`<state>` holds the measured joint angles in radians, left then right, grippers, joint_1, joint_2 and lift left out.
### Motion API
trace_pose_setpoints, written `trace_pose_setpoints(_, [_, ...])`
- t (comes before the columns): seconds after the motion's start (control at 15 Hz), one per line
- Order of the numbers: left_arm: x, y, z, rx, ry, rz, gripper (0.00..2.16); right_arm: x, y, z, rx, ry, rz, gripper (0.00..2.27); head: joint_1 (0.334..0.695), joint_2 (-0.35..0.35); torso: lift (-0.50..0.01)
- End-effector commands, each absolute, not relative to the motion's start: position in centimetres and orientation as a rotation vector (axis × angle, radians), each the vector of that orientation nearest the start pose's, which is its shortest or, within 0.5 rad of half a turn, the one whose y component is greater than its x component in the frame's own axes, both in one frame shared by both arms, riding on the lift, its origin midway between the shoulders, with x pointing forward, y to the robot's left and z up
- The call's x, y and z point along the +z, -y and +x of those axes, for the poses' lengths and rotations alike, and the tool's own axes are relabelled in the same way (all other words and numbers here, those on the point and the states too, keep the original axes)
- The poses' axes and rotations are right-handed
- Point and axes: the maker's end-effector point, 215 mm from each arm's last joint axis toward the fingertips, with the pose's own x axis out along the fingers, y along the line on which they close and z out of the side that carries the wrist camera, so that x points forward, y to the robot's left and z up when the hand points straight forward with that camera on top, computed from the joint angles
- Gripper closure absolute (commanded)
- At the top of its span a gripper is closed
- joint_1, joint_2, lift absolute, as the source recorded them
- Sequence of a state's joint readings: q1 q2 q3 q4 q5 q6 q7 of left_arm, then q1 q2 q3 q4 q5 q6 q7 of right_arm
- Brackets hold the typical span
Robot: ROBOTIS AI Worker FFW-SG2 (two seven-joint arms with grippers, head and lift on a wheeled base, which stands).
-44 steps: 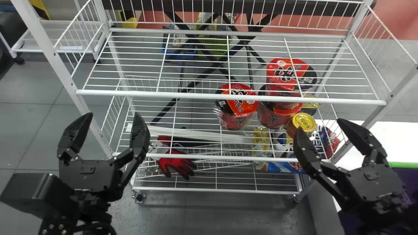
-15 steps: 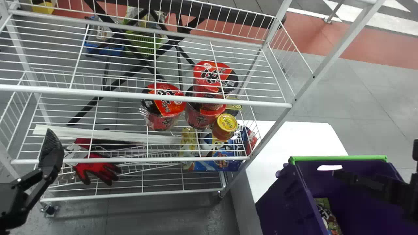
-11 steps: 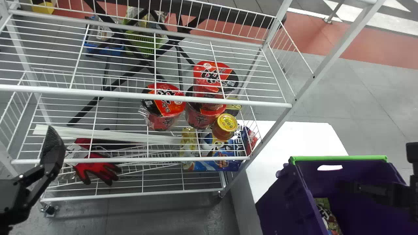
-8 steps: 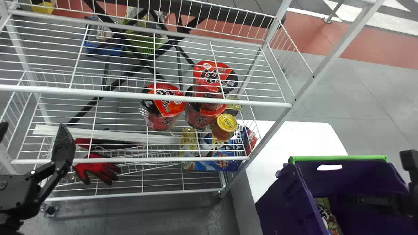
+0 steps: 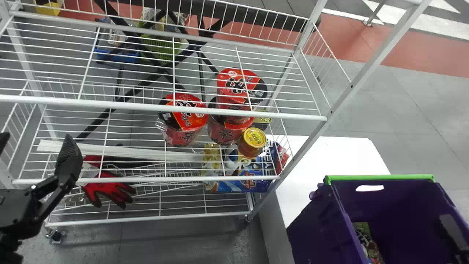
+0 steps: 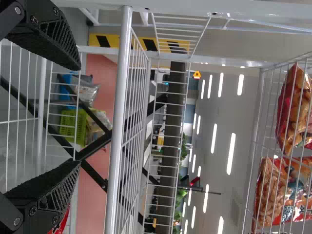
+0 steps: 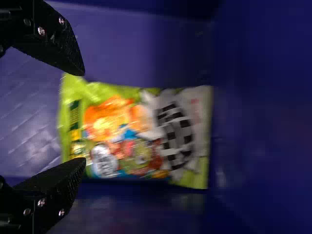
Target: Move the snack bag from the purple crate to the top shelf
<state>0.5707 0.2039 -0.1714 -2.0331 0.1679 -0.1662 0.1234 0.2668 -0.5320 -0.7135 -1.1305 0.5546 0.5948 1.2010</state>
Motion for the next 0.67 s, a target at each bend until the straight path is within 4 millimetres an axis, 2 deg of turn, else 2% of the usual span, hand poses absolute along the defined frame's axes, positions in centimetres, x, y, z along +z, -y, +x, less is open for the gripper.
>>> trace_pose_setpoints(0.0, [-33.4, -17.8, 41.6, -0.117, 0.019, -0.111, 0.14, -60.6, 65.6, 13.9, 0.079, -1.417, 0.024, 0.22, 0.695, -0.35, -0.459])
trace_pose_setpoints(0.2, [-33.7, -17.9, 41.6, -0.122, 0.014, -0.118, 0.14, -61.6, 66.2, 14.6, 0.02, -1.388, 0.016, 0.22, 0.695, -0.35, -0.459])
trace_pose_setpoints(0.4, [-34.7, -17.9, 41.6, -0.135, -0.003, -0.134, 0.14, -63.8, 66.3, 15.3, -0.064, -1.378, -0.003, 0.22, 0.695, -0.35, -0.459])
trace_pose_setpoints(0.6, [-35.1, -17.8, 41.5, -0.139, -0.011, -0.132, 0.14, -65.5, 64.8, 16.5, -0.06, -1.364, 0.029, 0.22, 0.695, -0.35, -0.459])
